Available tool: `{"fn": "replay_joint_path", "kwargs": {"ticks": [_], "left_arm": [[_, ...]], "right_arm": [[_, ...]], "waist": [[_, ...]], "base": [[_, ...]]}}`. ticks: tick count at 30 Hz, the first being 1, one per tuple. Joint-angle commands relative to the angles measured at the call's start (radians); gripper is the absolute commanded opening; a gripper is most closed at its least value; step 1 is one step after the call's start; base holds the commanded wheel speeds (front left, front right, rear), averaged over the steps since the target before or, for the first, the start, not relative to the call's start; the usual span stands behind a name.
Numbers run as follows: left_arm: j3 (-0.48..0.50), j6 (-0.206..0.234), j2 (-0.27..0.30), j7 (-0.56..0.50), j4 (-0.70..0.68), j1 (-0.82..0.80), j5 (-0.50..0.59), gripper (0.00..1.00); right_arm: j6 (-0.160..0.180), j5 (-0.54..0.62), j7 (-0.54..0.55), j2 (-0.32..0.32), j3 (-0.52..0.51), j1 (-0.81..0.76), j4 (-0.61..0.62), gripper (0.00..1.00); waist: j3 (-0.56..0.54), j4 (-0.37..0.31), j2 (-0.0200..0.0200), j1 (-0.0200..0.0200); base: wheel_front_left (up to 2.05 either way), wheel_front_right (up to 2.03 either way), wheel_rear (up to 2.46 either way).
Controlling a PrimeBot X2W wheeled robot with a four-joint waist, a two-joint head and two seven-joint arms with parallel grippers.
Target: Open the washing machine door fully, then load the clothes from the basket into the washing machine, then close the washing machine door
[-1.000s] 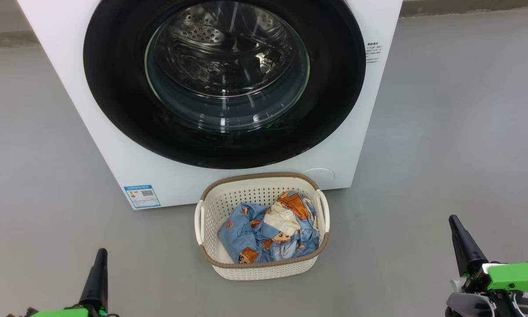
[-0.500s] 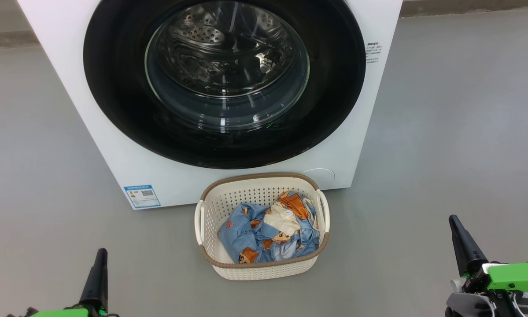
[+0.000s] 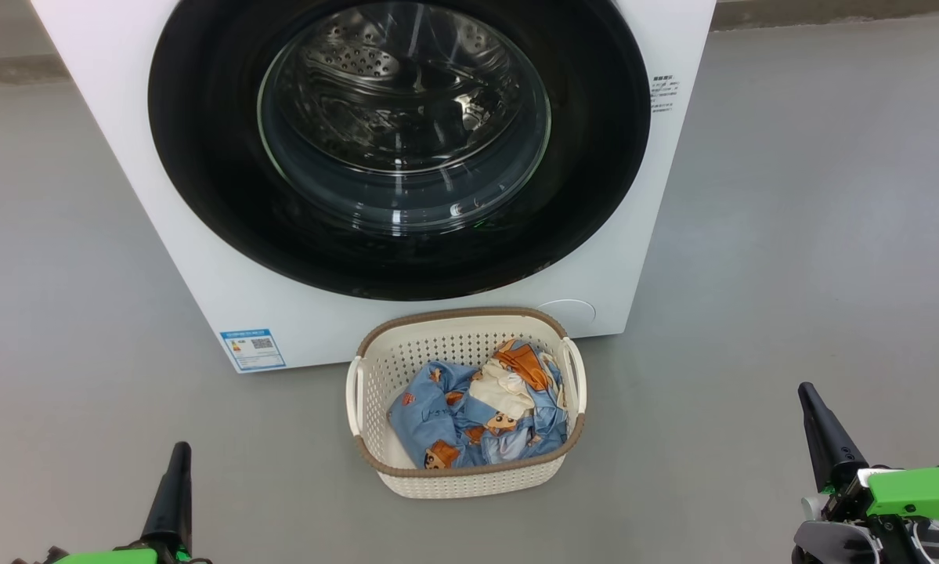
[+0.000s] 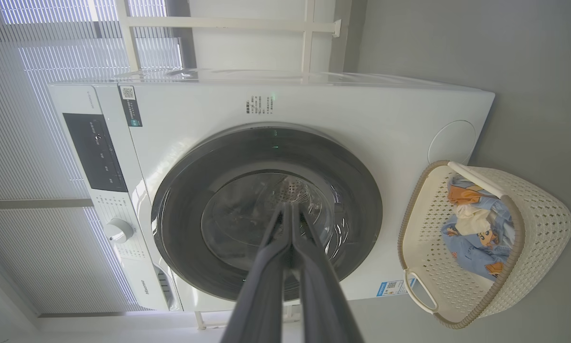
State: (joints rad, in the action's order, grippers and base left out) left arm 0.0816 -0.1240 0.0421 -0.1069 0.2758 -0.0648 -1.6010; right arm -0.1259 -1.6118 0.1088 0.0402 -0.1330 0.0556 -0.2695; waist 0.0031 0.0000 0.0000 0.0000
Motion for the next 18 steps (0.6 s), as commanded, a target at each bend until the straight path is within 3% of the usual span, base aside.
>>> {"fn": "replay_joint_path", "kwargs": {"ticks": [1,3,4,14,18], "left_arm": [[0.032,-0.007,0.008,-0.006,-0.031,-0.043,-0.008,0.0],[0.032,-0.007,0.008,-0.006,-0.031,-0.043,-0.008,0.0],[0.0,0.0,0.0,0.0,0.0,0.0,0.0,1.0],[-0.01,0.001,-0.003,0.015,0.018,0.002,-0.004,1.0],[-0.013,0.001,-0.003,0.024,0.013,-0.003,-0.005,1.0]], "right_arm": [[-0.005,0.003,0.004,0.01,0.019,0.052,0.025,0.0],[-0.005,0.003,0.004,0.01,0.019,0.052,0.025,0.0],[0.0,0.0,0.0,0.0,0.0,0.0,0.0,1.0],[0.0,-0.005,-0.017,-0.008,0.011,-0.002,-0.021,1.0],[0.0,-0.006,-0.027,-0.007,0.019,0.004,-0.017,1.0]], "waist": [[0.0,0.0,0.0,0.0],[0.0,0.0,0.0,0.0],[0.0,0.0,0.0,0.0],[-0.002,0.002,0.0,0.0022],[-0.001,0.004,0.0,0.0002]], "base": [[0.0,0.0,0.0],[0.0,0.0,0.0],[0.0,0.0,0.0],[0.0,0.0,0.0],[0.0,0.0,0.0]]}}
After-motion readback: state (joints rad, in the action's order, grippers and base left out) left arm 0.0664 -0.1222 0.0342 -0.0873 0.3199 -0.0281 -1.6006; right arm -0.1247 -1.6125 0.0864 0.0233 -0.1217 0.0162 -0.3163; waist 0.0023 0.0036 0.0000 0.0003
